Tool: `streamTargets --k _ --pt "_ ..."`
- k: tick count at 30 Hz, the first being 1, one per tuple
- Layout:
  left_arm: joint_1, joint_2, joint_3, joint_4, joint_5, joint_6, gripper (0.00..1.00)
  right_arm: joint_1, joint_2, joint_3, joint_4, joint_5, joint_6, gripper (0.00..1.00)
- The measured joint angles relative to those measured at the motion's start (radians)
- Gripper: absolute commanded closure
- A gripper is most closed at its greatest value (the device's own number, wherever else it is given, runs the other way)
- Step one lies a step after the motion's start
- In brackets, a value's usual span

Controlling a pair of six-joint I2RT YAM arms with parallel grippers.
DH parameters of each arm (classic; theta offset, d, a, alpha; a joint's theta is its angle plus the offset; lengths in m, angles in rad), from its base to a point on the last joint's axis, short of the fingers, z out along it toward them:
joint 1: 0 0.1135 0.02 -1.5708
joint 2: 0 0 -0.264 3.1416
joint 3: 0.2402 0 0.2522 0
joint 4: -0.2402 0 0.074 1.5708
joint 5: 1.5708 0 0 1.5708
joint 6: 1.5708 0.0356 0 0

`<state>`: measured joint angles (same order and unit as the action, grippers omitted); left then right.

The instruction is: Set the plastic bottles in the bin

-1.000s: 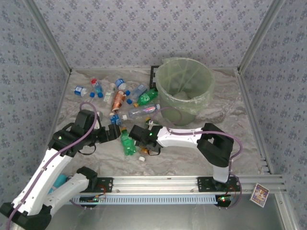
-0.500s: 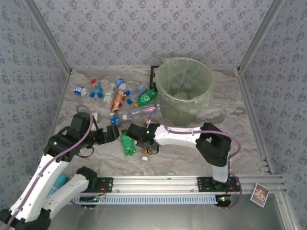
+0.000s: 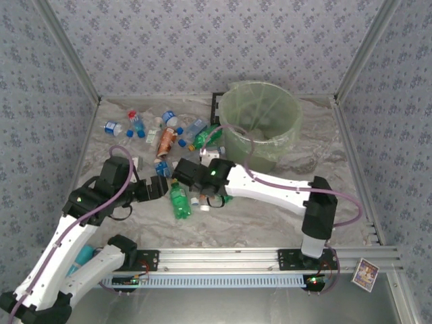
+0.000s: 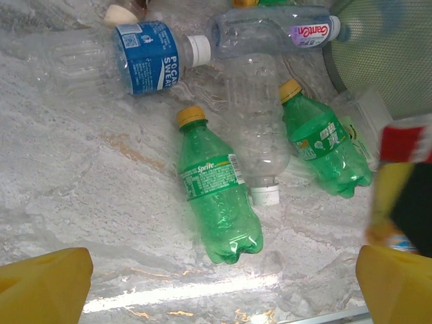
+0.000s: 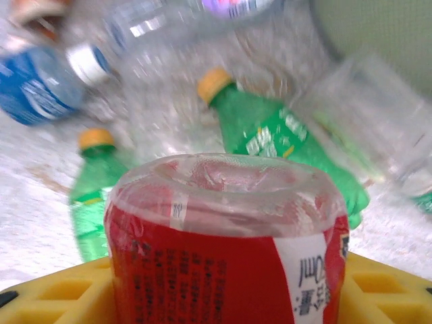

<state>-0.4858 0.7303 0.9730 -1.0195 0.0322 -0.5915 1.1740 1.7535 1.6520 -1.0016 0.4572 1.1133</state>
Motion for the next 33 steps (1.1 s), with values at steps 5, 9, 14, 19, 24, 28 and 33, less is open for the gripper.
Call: streamTargets --k 5,9,14,19,24,28,33 --pt "-0.018 0.008 0.058 0.000 -0.044 0.055 0.00 -0.049 -0.087 0.124 -0.047 0.060 -0.097 0.38" --pt "-0.021 0.010 0.102 0.017 -0.072 0.087 0.00 -0.112 -0.140 0.207 -0.063 0.093 -0.177 0.38" --pt "-0.021 0.000 0.105 0.029 -0.078 0.100 0.00 -0.217 -0.183 0.268 -0.069 0.096 -0.251 0.39" --pt "-0.021 -0.013 0.105 0.036 -0.077 0.122 0.00 -0.370 -0.238 0.270 -0.081 0.063 -0.280 0.39" --pt "-0.021 -0.016 0.105 0.042 -0.078 0.141 0.00 -0.519 -0.287 0.271 -0.084 0.016 -0.302 0.39" --pt "-0.023 -0.016 0.105 0.048 -0.079 0.154 0.00 -0.610 -0.296 0.272 -0.085 -0.032 -0.314 0.39" --pt "-0.027 -0.017 0.105 0.050 -0.078 0.163 0.00 -0.695 -0.290 0.272 -0.089 -0.085 -0.321 0.38"
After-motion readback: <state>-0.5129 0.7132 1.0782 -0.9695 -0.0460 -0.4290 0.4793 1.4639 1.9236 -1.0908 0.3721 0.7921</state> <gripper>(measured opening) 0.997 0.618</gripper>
